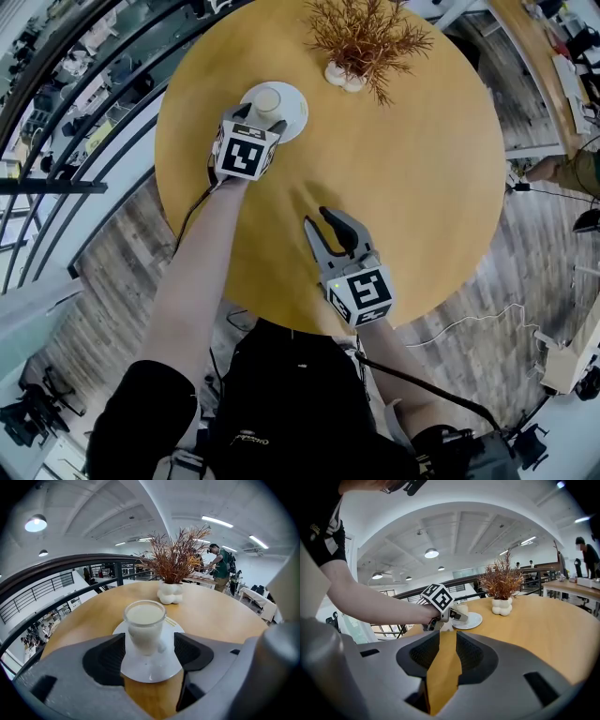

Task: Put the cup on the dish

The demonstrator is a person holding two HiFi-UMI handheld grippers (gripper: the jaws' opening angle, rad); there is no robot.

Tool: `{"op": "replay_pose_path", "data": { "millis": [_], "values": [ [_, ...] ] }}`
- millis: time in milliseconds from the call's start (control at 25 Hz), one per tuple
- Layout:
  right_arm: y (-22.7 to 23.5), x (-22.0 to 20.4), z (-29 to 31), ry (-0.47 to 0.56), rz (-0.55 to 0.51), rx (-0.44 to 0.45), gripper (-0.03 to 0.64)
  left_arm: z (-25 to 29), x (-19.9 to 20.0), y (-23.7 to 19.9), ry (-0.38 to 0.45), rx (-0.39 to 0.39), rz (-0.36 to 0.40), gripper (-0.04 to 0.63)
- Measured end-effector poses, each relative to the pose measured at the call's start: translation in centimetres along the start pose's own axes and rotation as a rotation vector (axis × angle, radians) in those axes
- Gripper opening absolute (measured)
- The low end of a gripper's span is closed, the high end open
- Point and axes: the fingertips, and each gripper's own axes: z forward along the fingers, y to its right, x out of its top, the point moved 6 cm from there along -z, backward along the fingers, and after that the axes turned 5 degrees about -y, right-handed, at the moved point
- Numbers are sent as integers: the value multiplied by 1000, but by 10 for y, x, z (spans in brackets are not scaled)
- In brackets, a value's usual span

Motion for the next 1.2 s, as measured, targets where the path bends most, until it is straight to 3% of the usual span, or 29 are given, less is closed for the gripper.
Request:
{"op": "replay_pose_path", "data": {
  "millis": [200, 560, 1200],
  "values": [
    [0, 9, -4, 16, -8, -4, 110, -11, -2, 5, -10, -3, -13, 314],
    [-1, 29, -17, 58, -23, -13, 110, -47, 1, 22, 37, -4, -28, 206],
    [-32, 78, -49, 172, -86, -10, 110, -194, 17, 64, 307, 17, -32, 54]
  ]
}}
